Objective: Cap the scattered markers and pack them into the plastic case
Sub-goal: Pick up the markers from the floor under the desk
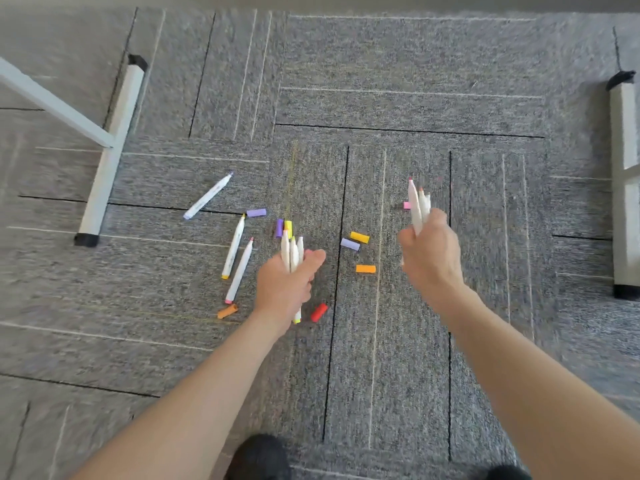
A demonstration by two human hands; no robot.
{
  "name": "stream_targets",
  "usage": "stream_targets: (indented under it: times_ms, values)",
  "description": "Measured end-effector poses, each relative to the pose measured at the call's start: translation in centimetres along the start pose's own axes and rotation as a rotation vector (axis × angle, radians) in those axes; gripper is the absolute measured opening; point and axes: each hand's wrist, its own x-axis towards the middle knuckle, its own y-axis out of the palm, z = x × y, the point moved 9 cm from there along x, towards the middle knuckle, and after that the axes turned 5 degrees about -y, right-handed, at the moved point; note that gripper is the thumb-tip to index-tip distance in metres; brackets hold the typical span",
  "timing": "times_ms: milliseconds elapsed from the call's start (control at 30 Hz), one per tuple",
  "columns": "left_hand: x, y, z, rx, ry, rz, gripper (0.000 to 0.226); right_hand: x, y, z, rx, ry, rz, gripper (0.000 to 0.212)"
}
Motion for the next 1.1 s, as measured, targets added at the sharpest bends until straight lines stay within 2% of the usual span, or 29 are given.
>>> stream_targets:
  times_ms: [100,167,267,433,533,700,867,933,1100]
  values:
    - [0.4,-4.3,-2.0,0.296,0.085,-0.293,0.039,-1.7,4.0,3.4,0.054,-0.034,0.134,0.014]
    - [1.0,-7.7,-3.2,0.362,0.098,-0.473,0.037,-2.6,5.9,4.2,0.064,-0.022,0.206,0.015]
    - [3.0,-12.1,-3.9,0.402,0.071,-0.591,0.037,-3.5,8.5,4.4,0.087,0.032,0.3,0.017]
    - [6.2,-13.5,-3.0,0.717,0.021,-0.436,0.049,-4.6,11.0,4.7,0.136,0.115,0.369,0.028]
    - [6.4,-13.0,-2.9,0.893,0.047,-0.377,0.04,-5.3,12.5,5.6,0.167,0.148,0.41,0.029]
    - [7.1,-12.9,-3.4,0.984,0.143,-0.319,0.027,-5.6,14.0,6.5,0.289,0.256,0.382,0.02]
    - [8.6,-14.2,-7.5,0.934,0.225,-0.427,0.024,-6.2,15.5,7.5,0.399,0.352,0.362,0.015]
    - [9.7,-14.5,-9.5,0.957,0.232,-0.448,0.03,-6.4,16.5,8.1,0.397,0.364,0.351,0.011]
    - [12.2,-15.6,-10.7,1.11,0.205,-0.429,0.06,-7.5,20.0,9.8,0.379,0.368,0.375,0.041]
